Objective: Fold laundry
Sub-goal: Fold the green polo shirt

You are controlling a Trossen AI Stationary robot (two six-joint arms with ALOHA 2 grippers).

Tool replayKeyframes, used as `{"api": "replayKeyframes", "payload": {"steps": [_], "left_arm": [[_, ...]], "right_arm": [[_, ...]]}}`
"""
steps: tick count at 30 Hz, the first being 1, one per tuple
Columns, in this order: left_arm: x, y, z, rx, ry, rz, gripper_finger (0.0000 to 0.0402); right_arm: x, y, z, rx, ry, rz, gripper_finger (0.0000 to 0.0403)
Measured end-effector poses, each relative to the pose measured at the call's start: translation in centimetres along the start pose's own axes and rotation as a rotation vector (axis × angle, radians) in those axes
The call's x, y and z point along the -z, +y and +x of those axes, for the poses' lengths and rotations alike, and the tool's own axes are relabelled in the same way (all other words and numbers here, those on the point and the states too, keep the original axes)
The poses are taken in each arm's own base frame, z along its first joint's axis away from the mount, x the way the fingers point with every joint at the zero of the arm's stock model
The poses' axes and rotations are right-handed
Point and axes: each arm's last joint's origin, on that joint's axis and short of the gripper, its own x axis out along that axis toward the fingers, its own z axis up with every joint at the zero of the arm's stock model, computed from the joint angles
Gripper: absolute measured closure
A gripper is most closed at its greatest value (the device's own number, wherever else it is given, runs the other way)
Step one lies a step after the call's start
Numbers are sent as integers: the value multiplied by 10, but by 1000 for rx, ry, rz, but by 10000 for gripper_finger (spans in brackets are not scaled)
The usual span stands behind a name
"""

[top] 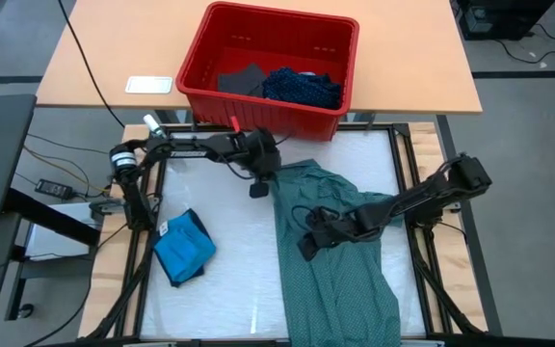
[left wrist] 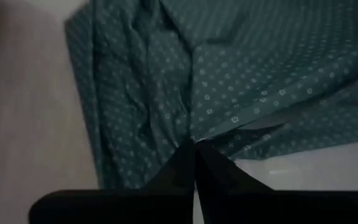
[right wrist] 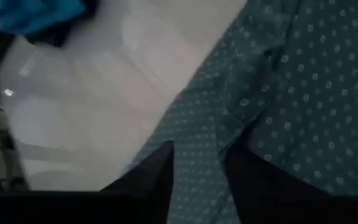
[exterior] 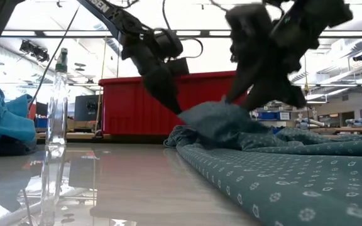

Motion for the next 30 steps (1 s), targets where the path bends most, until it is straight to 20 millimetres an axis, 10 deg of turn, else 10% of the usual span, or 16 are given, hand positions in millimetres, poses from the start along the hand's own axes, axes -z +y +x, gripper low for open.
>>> {"api": "replayKeyframes", "payload": {"steps": [23, 30], "left_arm": [[-20, -10, -14, 183, -206, -80, 308], [-25, -38, 24, 240, -193, -7, 322]], "right_arm": [[14, 7, -19, 10, -27, 151, 228], [17, -12, -16, 208, -129, 262, 244]]}}
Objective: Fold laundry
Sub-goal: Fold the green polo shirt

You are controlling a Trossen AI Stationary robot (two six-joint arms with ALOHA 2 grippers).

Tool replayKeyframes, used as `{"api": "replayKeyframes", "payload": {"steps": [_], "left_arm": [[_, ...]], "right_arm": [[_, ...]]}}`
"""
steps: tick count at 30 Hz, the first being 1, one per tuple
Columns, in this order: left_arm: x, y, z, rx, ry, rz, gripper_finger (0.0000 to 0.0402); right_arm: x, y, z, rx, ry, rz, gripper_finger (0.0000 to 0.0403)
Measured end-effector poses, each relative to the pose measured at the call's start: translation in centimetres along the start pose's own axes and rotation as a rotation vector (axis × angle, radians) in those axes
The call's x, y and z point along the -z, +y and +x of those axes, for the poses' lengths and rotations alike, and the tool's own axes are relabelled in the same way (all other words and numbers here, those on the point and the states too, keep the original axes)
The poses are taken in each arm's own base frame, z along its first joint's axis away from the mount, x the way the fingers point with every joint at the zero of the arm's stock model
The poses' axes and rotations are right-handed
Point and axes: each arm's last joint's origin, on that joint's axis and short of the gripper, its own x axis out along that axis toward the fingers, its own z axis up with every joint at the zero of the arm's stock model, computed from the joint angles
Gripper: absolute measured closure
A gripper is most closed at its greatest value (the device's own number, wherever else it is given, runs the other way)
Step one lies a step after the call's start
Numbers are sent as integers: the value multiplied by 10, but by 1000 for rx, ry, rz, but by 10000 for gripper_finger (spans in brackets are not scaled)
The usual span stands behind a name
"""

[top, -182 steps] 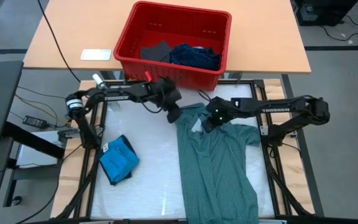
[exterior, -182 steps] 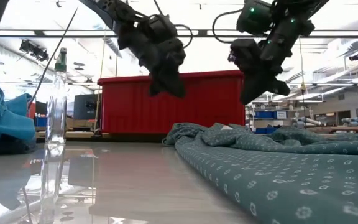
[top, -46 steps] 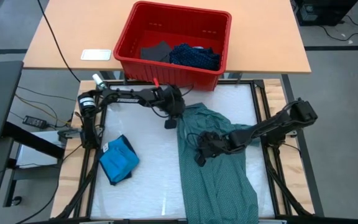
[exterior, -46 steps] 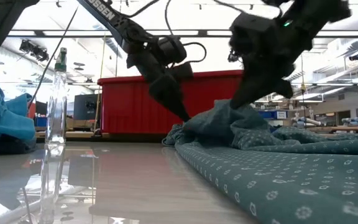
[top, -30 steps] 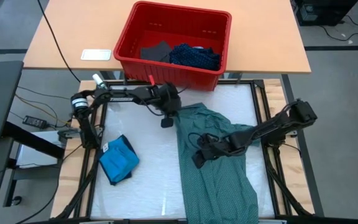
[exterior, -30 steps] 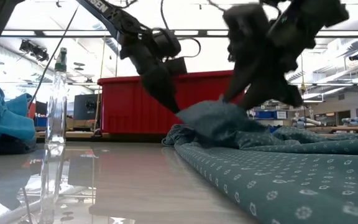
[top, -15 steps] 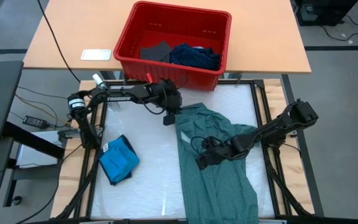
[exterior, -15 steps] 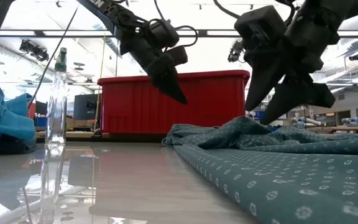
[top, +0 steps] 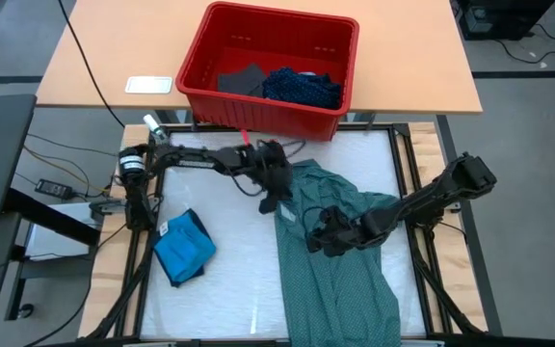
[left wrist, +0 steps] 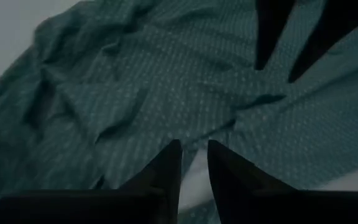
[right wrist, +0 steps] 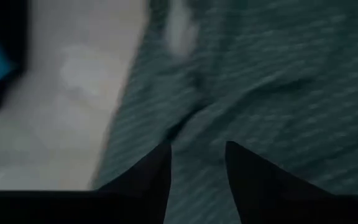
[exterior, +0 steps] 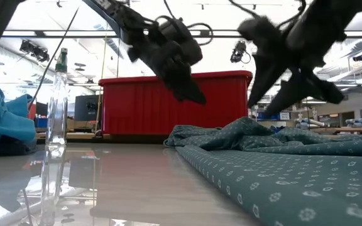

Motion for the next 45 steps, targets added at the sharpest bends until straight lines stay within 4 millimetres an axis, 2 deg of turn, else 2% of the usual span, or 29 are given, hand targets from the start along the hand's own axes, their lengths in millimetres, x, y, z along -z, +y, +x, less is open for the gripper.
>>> {"api": "replayKeyframes", "payload": {"steps": [4, 8, 12, 15, 19, 22, 25, 28, 31, 34, 39, 43, 45], "left_arm": [[16, 3, 29, -25, 63, -49, 333], [29, 8, 35, -48, 141, -124, 344], [37, 14, 29, -79, 210, -173, 354], [36, 16, 20, -87, 222, -193, 361], [21, 9, 0, -83, 169, -181, 369], [5, 1, -12, -86, 89, -139, 375], [-6, -4, -11, -86, 6, -102, 378], [-10, -9, 5, -73, -40, -41, 379], [1, -12, 29, -55, -5, -30, 379], [11, -12, 42, -72, 51, -51, 379], [20, -10, 43, -88, 124, -109, 379], [24, -10, 39, -87, 169, -136, 379], [25, -11, 38, -85, 190, -159, 379]], "right_arm": [[-5, -7, 12, 25, -17, 27, 251], [3, -9, 11, 22, 87, -37, 259], [21, -14, 4, 64, 233, -113, 266], [29, -12, -4, 28, 265, -131, 268], [24, -1, -17, -46, 164, -122, 268], [12, 0, -16, -44, 45, -110, 269], [-3, -3, -6, 0, 0, -116, 269], [-14, -12, 7, 38, -21, -120, 269], [-23, -17, 13, 44, -52, -90, 269], [-28, -18, 19, 55, -76, -107, 269], [-32, -11, 29, -4, -93, -252, 269], [-31, -14, 48, 2, -37, -337, 269], [-28, -10, 55, -63, 12, -390, 270]]}}
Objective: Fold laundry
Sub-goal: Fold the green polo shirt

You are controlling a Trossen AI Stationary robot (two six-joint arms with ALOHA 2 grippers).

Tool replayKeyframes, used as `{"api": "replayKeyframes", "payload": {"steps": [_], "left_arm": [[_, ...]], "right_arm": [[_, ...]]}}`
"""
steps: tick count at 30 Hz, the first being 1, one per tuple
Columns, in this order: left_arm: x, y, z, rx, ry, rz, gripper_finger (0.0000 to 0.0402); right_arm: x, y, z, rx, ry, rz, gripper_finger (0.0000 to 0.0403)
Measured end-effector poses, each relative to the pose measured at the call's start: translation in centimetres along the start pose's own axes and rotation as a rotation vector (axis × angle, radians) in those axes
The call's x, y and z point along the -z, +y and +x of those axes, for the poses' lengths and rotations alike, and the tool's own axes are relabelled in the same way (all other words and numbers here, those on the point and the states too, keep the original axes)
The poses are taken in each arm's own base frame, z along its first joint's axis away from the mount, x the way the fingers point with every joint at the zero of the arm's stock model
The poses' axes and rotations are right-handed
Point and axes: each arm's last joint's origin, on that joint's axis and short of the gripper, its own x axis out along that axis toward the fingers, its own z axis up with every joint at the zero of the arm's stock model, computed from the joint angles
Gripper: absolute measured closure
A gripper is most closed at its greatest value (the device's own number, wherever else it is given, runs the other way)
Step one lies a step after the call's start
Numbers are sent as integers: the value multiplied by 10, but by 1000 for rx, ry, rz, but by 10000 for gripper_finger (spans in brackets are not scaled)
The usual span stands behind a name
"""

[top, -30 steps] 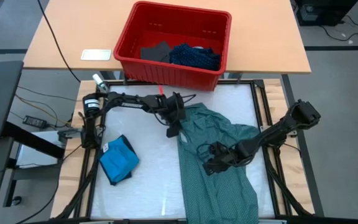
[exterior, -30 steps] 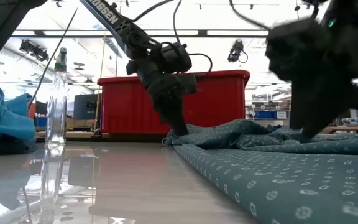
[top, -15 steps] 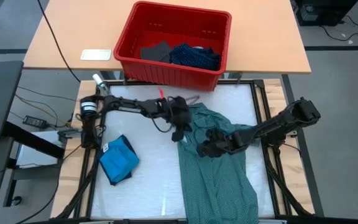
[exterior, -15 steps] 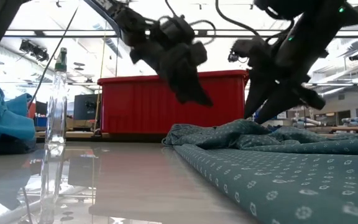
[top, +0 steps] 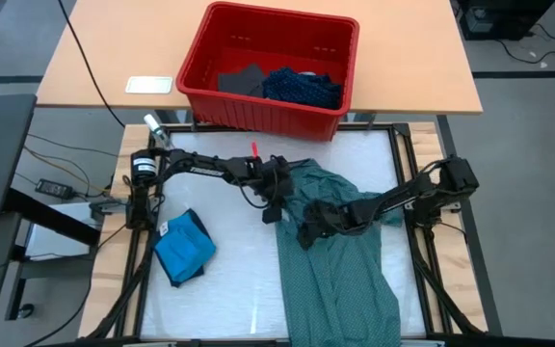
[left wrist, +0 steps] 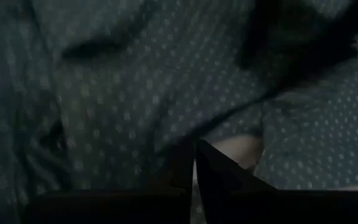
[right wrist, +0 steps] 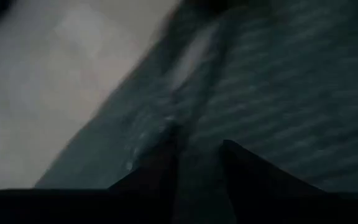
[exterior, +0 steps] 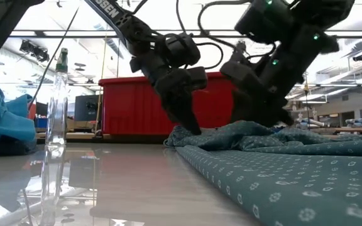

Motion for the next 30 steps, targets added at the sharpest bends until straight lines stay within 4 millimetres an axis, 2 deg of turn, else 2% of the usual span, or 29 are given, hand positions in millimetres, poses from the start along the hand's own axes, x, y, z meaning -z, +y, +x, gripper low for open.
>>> {"api": "replayKeyframes", "payload": {"steps": [4, 7, 11, 14, 19, 23, 26, 30], "left_arm": [[3, -2, -5, 3, 41, -52, 379], [1, -4, -14, 1, 45, -62, 379], [-3, -7, -24, -22, 24, -65, 379], [-6, -6, -28, -41, -9, -68, 379], [-6, -2, -29, -70, -13, -109, 379], [-6, 3, -31, -98, -14, -181, 379], [-5, 6, -33, -105, -14, -219, 379], [-4, 8, -34, -118, -14, -245, 379]], "right_arm": [[2, 24, -3, -290, 42, -173, 280], [11, 32, -9, -374, 85, -270, 289], [20, 27, -8, -273, 117, -252, 296], [15, 23, -8, -202, 55, -212, 296], [-9, 15, -13, -102, -116, -135, 297], [-33, 0, -15, -60, -166, -85, 297], [-48, -6, -23, -112, -164, -128, 296], [-56, -24, -27, -3, -124, -243, 295]]}}
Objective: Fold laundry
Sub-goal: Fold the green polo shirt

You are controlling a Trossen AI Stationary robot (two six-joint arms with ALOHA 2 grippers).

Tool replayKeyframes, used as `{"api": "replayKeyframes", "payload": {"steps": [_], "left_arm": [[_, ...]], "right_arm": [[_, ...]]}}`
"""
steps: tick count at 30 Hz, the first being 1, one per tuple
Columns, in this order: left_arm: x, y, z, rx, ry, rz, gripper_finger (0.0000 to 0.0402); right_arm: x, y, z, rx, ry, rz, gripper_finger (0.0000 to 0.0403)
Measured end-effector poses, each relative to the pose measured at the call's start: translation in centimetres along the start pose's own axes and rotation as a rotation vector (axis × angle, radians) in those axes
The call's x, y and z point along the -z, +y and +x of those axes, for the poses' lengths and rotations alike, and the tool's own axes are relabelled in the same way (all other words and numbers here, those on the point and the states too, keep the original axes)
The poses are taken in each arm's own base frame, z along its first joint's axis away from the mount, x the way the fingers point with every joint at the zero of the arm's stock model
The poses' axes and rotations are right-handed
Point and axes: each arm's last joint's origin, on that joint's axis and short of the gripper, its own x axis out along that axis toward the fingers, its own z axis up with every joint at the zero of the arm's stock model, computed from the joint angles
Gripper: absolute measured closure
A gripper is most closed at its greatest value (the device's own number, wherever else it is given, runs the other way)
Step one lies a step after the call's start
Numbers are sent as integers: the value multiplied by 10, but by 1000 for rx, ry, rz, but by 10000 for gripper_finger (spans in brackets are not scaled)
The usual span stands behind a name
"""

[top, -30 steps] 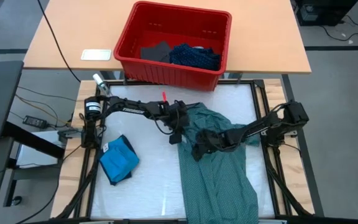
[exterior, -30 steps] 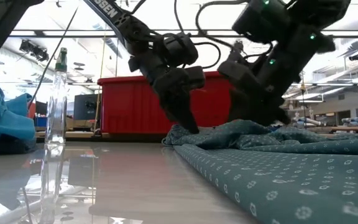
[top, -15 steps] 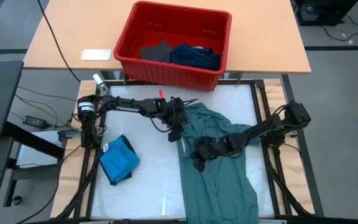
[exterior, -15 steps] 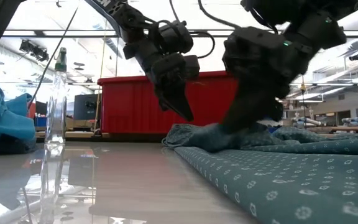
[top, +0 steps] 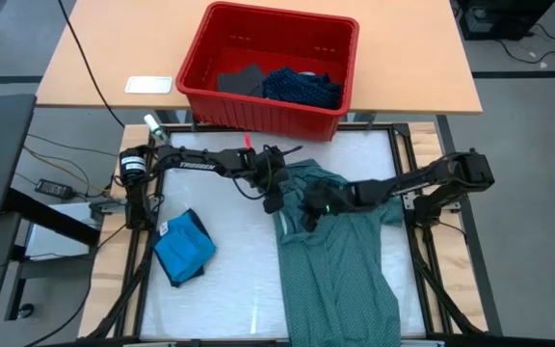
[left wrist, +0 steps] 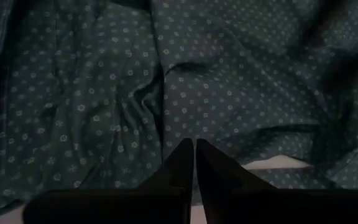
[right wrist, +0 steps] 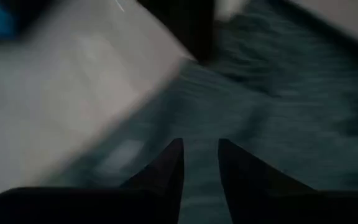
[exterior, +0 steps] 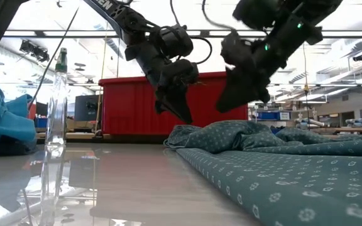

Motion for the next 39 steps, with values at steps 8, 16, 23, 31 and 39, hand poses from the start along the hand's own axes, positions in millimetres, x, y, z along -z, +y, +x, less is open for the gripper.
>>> {"api": "replayKeyframes", "payload": {"steps": [8, 16, 23, 31, 39], "left_arm": [[-3, -1, 0, -6, -35, 65, 351], [-10, 0, 5, -26, -105, 80, 268], [-6, 5, 17, -30, -84, 58, 254], [-8, 7, 17, -32, -105, 65, 257], [-10, 8, 20, -31, -132, 86, 257]], "right_arm": [[-15, -39, 8, -77, 89, -405, 281], [-24, -71, 13, 0, 116, -463, 243], [-29, -95, 14, -32, 151, -405, 251], [-29, -99, 14, -104, 158, -415, 300], [-23, -101, 29, -114, 194, -396, 302]]}}
